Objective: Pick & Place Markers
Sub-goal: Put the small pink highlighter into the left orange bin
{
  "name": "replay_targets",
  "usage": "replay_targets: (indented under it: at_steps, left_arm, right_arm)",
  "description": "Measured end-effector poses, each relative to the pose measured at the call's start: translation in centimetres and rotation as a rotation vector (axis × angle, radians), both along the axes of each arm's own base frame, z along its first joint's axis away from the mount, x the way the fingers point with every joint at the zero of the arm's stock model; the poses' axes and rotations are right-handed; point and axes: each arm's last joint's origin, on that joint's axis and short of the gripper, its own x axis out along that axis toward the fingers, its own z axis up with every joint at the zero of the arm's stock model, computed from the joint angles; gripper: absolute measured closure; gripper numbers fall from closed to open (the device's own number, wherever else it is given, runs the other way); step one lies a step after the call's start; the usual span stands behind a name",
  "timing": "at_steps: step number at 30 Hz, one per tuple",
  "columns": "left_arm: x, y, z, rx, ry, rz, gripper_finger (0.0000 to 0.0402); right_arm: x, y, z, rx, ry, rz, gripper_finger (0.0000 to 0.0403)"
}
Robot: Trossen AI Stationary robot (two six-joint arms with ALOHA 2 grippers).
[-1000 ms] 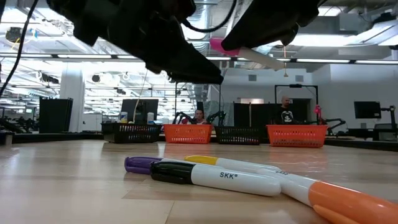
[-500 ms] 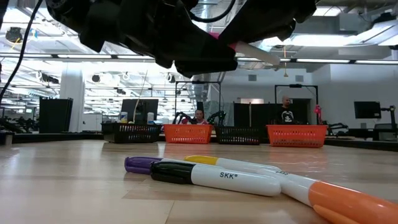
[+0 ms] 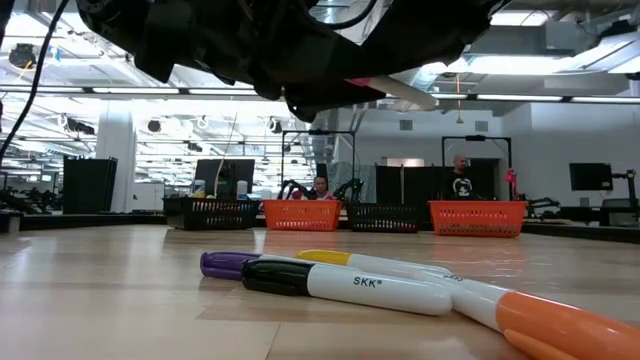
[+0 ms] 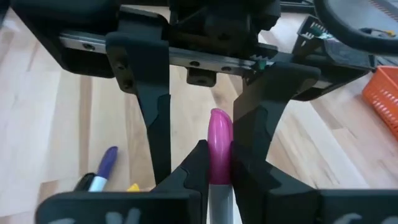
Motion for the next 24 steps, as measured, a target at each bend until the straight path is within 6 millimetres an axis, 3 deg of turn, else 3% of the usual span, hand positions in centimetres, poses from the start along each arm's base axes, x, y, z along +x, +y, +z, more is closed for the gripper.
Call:
replay_targets:
  at_steps: [8,24]
  left_arm:
    - [0.0,-0.1,0.0,0.000,-0.001,-0.004,0.0211]
    - [0.1,-0.1,0.3,-0.003,-0.039,0.021,0.0211]
  right_arm:
    - [0.3,-0.1,0.3,-0.008,-0.034,0.001,0.0375]
    - [1.1,-0.3,1.1,-0.005,-0.122,0.000,0.0365]
